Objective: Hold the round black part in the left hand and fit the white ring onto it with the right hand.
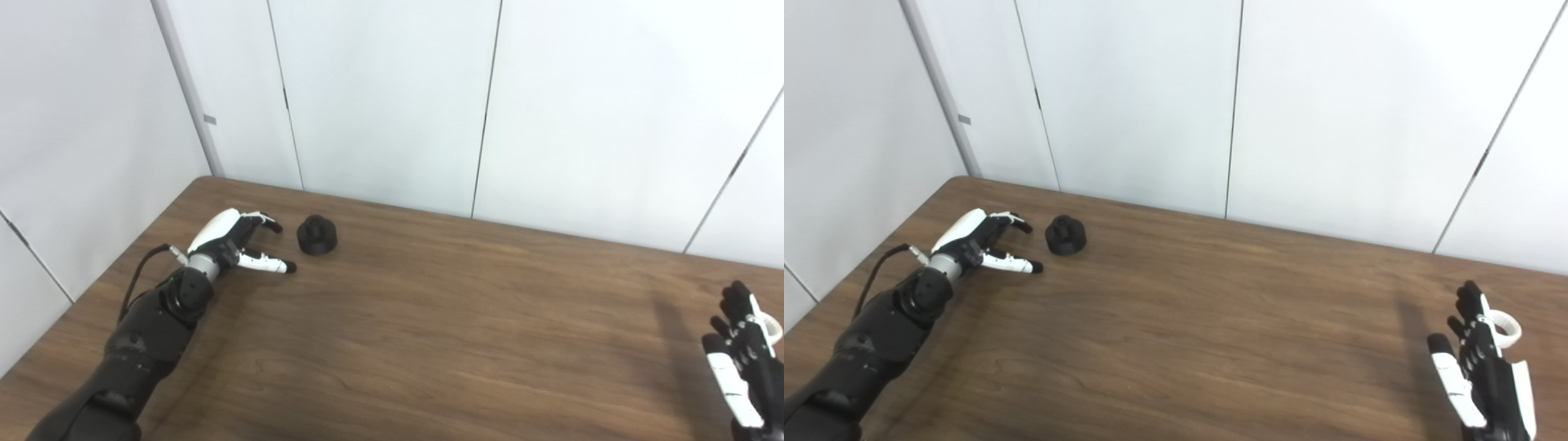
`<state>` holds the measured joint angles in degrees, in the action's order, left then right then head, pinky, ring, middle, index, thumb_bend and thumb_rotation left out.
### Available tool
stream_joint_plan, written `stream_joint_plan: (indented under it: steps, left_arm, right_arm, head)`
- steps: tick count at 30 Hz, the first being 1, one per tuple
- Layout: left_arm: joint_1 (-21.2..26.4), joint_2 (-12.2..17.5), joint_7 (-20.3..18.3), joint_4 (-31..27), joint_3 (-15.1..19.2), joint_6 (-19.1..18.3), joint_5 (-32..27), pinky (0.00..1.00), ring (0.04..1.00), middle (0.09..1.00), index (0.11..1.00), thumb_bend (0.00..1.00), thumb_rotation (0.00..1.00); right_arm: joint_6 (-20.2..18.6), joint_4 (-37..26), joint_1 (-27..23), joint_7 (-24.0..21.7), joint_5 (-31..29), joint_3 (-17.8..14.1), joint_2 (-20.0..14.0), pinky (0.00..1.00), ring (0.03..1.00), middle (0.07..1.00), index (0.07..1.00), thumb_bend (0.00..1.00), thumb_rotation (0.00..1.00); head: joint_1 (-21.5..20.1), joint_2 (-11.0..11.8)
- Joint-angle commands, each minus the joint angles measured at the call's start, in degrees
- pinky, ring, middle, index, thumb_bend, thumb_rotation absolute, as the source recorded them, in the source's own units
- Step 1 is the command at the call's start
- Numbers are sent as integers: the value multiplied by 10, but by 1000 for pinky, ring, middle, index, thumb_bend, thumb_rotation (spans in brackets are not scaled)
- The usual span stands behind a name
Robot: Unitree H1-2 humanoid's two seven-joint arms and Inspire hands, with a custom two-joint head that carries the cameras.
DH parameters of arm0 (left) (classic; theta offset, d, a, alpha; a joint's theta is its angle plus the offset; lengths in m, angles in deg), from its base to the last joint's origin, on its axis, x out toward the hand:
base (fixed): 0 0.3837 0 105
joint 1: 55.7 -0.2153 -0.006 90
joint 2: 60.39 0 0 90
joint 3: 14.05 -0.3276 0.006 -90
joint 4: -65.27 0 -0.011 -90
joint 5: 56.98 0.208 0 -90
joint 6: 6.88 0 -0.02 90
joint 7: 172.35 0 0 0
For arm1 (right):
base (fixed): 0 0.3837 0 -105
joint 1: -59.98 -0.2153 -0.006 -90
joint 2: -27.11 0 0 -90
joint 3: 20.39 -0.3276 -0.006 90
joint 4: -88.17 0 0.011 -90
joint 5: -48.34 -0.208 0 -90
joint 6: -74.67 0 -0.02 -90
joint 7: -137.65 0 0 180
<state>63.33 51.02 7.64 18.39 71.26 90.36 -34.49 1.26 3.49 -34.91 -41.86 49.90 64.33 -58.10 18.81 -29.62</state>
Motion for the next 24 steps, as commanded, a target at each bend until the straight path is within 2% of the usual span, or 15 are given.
stream_joint_plan:
  steps: [1, 5, 12, 18, 24]
  left_arm:
    - [25, 8, 8, 8, -5, 12, 4, 1000, 981, 927, 741, 1000, 300]
    - [34, 2, 11, 26, -14, 21, 3, 1000, 978, 926, 740, 1000, 287]
    - [71, -13, 22, 93, -41, 51, 6, 1000, 973, 917, 740, 1000, 299]
    - [87, -22, 19, 103, -56, 49, 7, 1000, 976, 918, 736, 1000, 303]
    - [94, -27, 22, 107, -70, 50, 9, 998, 971, 918, 739, 1000, 306]
  right_arm:
    - [-3, 23, 47, 2, 2, 4, 12, 929, 967, 962, 958, 440, 731]
    - [-2, 17, 50, 3, 7, 6, 13, 945, 976, 967, 961, 441, 741]
    - [-12, -6, 62, -2, -3, 6, 17, 987, 987, 968, 967, 452, 735]
    - [-14, -14, 65, 1, 4, 8, 19, 963, 980, 966, 971, 435, 744]
    - [-22, -22, 68, 4, 13, 10, 25, 960, 973, 960, 961, 467, 759]
  head:
    - [0, 0]
    - [-4, 0]
    - [-12, -7]
    - [-17, -10]
    - [-25, -15]
